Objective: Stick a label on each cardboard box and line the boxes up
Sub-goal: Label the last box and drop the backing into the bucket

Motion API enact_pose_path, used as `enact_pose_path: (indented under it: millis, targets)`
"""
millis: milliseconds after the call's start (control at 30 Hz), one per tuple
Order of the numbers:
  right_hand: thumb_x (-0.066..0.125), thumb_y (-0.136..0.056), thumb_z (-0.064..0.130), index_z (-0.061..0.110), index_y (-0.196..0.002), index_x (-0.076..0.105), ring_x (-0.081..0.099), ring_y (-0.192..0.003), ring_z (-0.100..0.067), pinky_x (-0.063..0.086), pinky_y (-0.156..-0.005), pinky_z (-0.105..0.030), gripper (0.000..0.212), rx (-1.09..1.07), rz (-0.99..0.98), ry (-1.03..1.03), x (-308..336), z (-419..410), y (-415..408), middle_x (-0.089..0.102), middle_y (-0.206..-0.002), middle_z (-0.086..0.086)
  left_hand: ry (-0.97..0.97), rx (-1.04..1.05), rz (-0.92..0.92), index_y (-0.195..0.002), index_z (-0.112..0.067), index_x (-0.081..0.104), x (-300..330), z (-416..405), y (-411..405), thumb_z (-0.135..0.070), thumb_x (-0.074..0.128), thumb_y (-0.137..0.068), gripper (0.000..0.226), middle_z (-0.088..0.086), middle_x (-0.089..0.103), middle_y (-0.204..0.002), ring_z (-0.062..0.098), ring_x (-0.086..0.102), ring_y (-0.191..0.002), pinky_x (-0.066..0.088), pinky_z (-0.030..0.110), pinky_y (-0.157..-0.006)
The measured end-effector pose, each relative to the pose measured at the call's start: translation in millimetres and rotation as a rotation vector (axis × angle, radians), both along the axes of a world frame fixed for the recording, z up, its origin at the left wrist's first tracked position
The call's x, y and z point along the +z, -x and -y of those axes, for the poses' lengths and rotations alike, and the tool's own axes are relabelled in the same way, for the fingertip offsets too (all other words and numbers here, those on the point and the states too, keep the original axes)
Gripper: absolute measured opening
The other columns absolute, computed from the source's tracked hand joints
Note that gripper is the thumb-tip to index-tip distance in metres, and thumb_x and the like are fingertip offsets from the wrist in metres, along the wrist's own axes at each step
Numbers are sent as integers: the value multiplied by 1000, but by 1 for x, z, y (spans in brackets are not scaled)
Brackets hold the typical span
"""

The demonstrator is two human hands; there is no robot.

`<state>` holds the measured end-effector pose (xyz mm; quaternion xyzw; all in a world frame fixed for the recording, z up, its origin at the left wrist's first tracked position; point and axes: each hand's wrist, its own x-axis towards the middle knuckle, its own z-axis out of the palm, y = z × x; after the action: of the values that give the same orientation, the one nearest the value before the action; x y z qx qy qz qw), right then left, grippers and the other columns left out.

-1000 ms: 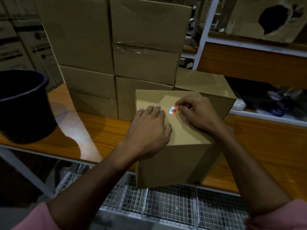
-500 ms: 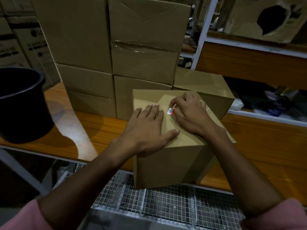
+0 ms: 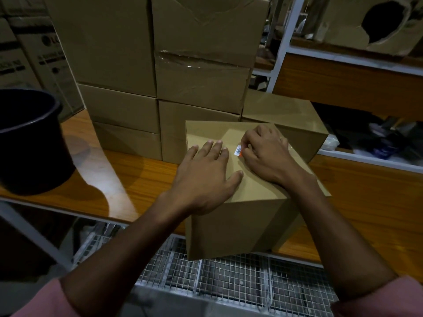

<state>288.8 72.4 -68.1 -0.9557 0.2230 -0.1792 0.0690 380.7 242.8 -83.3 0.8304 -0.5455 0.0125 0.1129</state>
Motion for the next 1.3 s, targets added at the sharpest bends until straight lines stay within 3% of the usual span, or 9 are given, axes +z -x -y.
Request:
enact_pose_path:
  millis: [67,200,467,633,800,1000,1133,1300]
  targets:
    - [48,-95,35,31,-102,53,41,-114,-20,26,-88,-39,10,1,18,-3,-2,0,0,43,-109,7,8,1,-2,-161,-18,14,0,0,0,-64,17,-100,77,2,5,-170,16,-1,-156,3,45,-126]
    - [46,-97,35,35,-119,56,38,-120,-18,23,-90,-39,24,-1,-10,19,-1,0,1,41,-115,9,22,6,2,-161,-18,15,-1,-2,0,-65,18,-100,77,2,6,-169,16,0,-156,4,45,-126]
    - [46,-94,37,39,-109,55,38,-116,-19,24,-88,-40,17,4,-14,-7,0,1,-1,41,-111,10,24,8,1,-161,-18,16,-2,-1,1,-65,18,-99,77,2,7,-170,16,1,-156,4,46,-126]
    - [49,-95,34,29,-101,51,40,-114,-21,27,-87,-42,8,7,7,-32,-1,2,-2,44,-111,7,36,10,9,-160,-18,19,-3,0,0,-65,18,-99,77,3,9,-169,17,3,-156,6,46,-126]
    - [48,-99,33,36,-128,56,37,-127,-19,25,-92,-41,31,23,-7,-37,0,4,2,47,-127,5,37,13,5,-160,-18,18,-3,0,0,-64,19,-99,77,2,9,-169,17,3,-156,5,46,-126]
    - [54,-97,29,36,-111,70,45,-116,-15,39,-96,-51,22,60,103,-54,0,6,4,54,-110,7,48,13,-6,-160,-18,19,-3,0,-1,-64,20,-99,76,2,10,-169,17,4,-156,5,45,-126]
    - [64,-95,31,31,-105,75,55,-102,-14,50,-88,-50,14,83,108,-64,8,12,-2,60,-104,5,39,17,-1,-160,-18,18,-3,1,0,-64,19,-99,76,3,9,-169,18,3,-156,6,47,-126]
    - [71,-92,29,26,-101,76,58,-95,-14,53,-86,-45,11,70,71,-75,17,13,-12,64,-103,2,24,21,0,-160,-18,17,-2,1,1,-63,19,-100,75,3,8,-169,18,2,-156,4,45,-126]
